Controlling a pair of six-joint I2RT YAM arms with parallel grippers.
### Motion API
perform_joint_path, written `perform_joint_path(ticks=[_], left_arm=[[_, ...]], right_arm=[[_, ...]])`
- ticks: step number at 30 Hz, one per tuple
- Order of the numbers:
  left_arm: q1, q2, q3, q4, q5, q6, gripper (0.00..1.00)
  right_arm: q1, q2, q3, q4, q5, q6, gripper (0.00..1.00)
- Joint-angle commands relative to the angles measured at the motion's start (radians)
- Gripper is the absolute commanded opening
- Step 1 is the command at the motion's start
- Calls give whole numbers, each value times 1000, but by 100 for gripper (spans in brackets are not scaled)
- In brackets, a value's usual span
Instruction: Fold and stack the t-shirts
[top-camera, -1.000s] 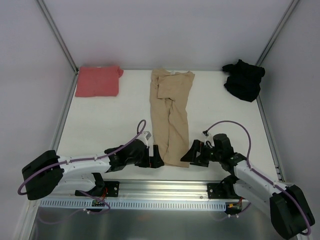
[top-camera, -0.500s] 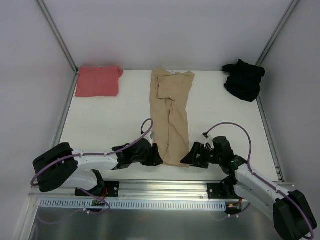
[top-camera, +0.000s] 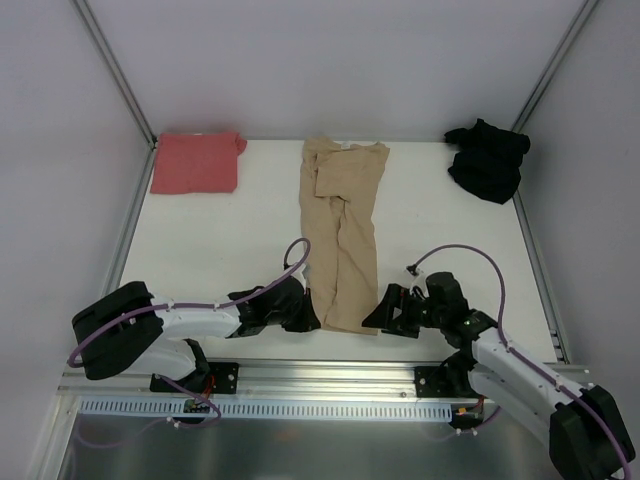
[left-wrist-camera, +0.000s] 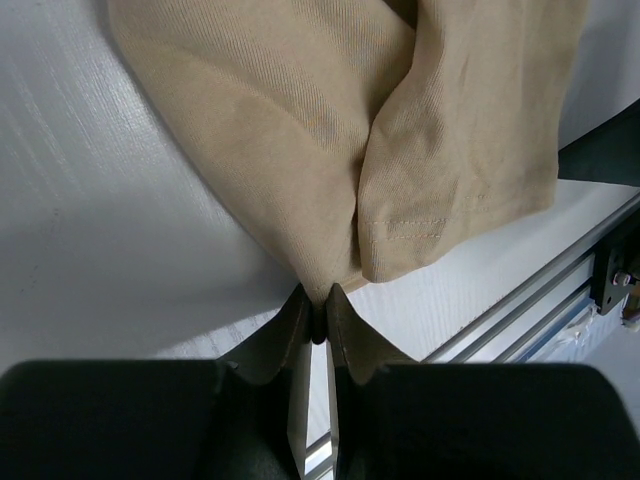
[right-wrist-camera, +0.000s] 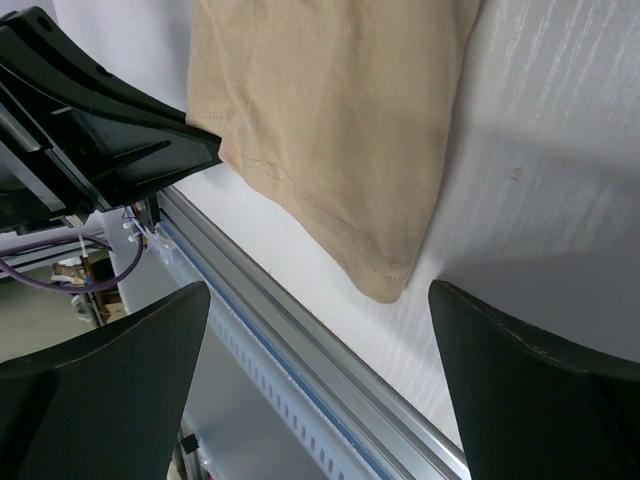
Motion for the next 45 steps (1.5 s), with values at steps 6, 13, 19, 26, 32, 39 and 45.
perform_joint_path(ticks=[6,13,19,26,32,39,45], left_arm=[[-2,25,17,-70,3,14,52],[-4,-41,20,-100,26,15,99],[-7,-203,43,-235,-23,19,99],[-45,-464,178,-731,-199,2,99],[-59,-595,316,-1008,-341,-14,99],[-62,-635,303,-1027,-325,25,99],[-62,-661,292,-1025,-313,51,99]], right_arm=[[34,-54,226,-304,81,-53,99],[164,22,385,-405,209,-77,99],[370,255,591,-579,501,-137,99],[508,560,813,-668,742,-129,99],[539,769,1013,-775,869,-113,100],[586,966,1143,-772,875,-65,98],[597,1002,1122,-732,866,-24,87]])
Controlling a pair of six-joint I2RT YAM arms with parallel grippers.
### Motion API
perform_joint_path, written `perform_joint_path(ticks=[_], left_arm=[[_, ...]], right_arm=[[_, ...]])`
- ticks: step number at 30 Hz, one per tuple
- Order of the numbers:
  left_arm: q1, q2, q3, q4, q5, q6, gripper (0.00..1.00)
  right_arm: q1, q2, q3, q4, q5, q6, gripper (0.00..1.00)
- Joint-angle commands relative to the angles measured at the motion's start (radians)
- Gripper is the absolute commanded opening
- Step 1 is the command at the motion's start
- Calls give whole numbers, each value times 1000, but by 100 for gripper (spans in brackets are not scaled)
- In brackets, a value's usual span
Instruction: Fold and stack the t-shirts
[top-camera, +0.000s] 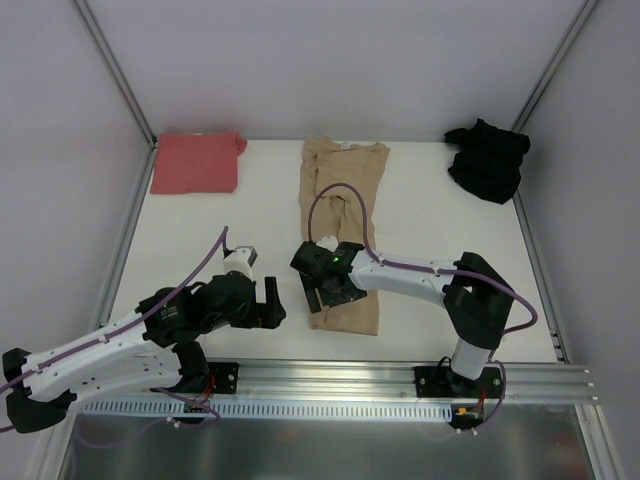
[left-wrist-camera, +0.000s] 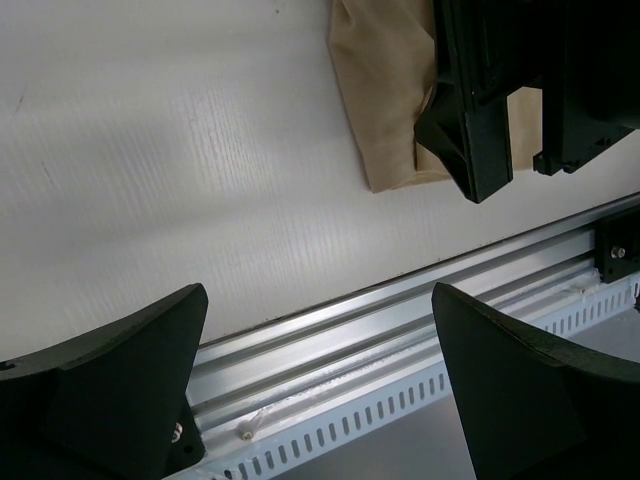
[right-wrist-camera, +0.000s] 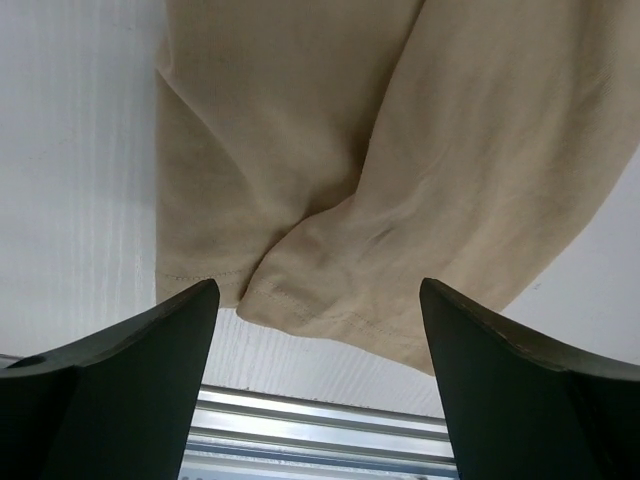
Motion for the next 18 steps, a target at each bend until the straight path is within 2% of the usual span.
perform_joint_path(ticks=[1,2,4,8,14,18], left_arm=[[-14,-23,-11,-35,-18,33,99],[-14,-29,-17,-34,-18,33,99],[-14,-40,-26,-34,-21,28,99],[-14,-46,-37,-22,-13,22,99],[-14,-46,-37,-25,-13,27,99],[-14,-51,-35,-34,-18,27,99]], right_arm=[[4,-3,-4,2,35,54,86],[4,-6,-14,16,32,63,80],[8,-6,-35,34,25,71,78],[11,3,-48,46,19,79,67],[21,20,-64,66,15,94,62],[24,31,-75,83,4,99,56]])
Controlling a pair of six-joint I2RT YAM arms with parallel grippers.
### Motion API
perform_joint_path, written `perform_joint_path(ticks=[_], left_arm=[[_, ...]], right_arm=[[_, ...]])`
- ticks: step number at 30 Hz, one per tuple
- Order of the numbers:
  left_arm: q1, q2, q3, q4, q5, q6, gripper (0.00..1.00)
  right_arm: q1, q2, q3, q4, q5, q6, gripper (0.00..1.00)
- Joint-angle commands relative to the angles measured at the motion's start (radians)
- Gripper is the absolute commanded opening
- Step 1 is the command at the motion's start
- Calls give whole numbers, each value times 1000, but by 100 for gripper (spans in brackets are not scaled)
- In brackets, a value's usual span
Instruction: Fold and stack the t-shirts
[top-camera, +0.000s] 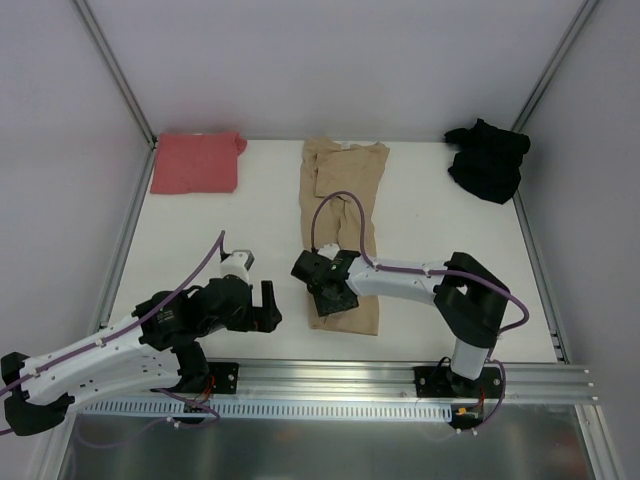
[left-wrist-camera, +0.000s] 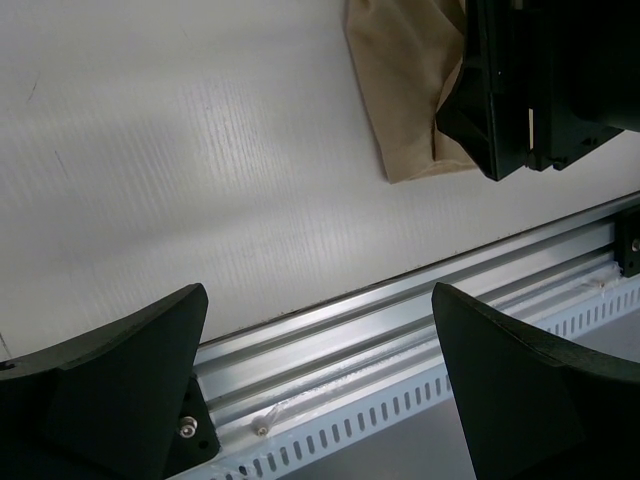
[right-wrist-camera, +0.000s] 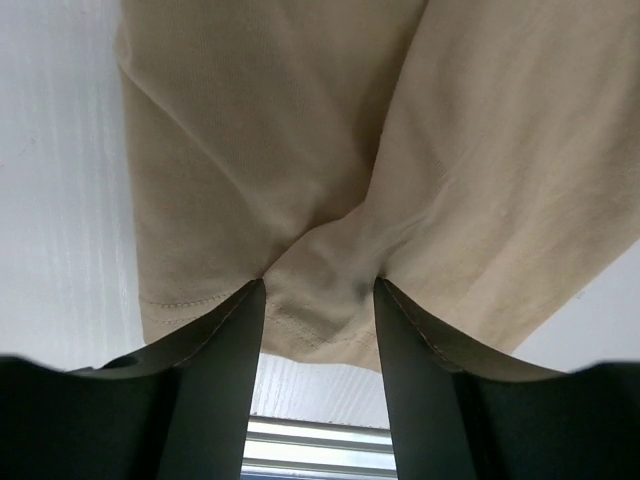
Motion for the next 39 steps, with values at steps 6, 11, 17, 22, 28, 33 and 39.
perform_joint_path(ticks=[6,11,17,22,28,33,39], left_arm=[[-14,-19,-17,-16,-18,6,99],[-14,-23,-18,-24,-20,3,99],[-14,-29,-23,-27,-18,-5,99],[-14,-34,-25,-27,-18,-8,99],[-14,-32,-23,-28,-20,-8,99],[-14,-32,-25,-24,-17,-10,99],[-14,-29,-21,-17,-14,-10,99]], right_arm=[[17,14,-21,24,2,42,30],[20,-13,-34,12,12,47,5],[20,-93,-67,-38,51,52,0],[20,-180,-116,-77,85,67,0],[18,-276,-167,-123,111,84,1],[15,-340,-204,-165,134,93,1],[-8,-429,-268,-186,148,101,1]])
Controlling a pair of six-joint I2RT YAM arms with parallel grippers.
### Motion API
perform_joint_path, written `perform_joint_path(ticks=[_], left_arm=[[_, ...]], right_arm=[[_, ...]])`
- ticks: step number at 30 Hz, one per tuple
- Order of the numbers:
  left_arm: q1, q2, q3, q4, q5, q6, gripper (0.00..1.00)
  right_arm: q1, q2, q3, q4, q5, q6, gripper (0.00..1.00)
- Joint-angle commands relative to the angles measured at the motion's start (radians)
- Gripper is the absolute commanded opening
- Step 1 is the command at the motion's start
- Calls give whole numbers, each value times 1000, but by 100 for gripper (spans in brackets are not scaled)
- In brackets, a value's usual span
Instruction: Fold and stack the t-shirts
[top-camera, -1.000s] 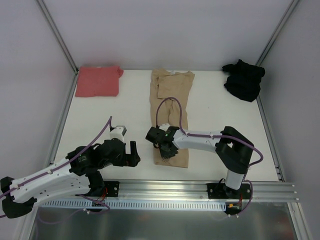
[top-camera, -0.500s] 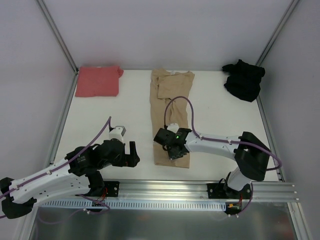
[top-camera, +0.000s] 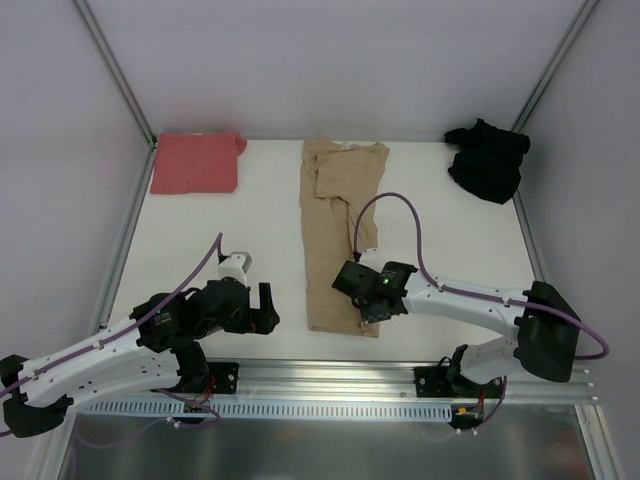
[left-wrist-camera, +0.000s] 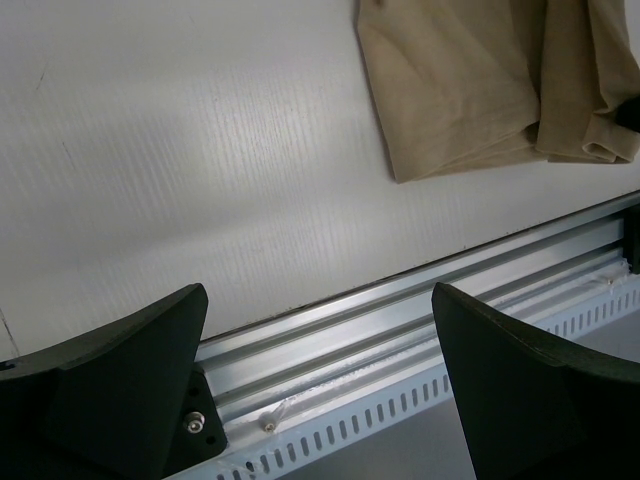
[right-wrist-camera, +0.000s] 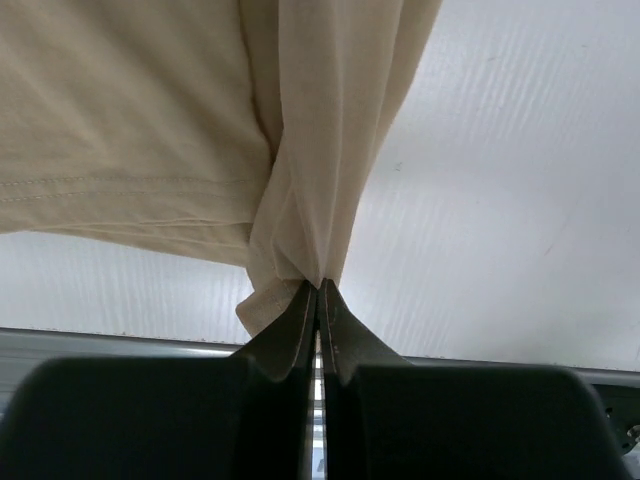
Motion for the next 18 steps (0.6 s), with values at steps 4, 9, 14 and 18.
perform_joint_path(ticks=[4,9,14,18], left_arm=[[-14,-3,-4,0,-12,-10,99],[-14,-3,-5,-3,-15,-13,99],[-14,-8,-13,-13,-18,-16,98],[-14,-13,-16,-17,-24,-16,99]], right_arm=[[-22,-68,-37,-37,38,30,1],[-16,-1,-31,41,-19,16,1],[6,81,38,61,-37,7,1],[13,157,95,78,-53,-11,1]])
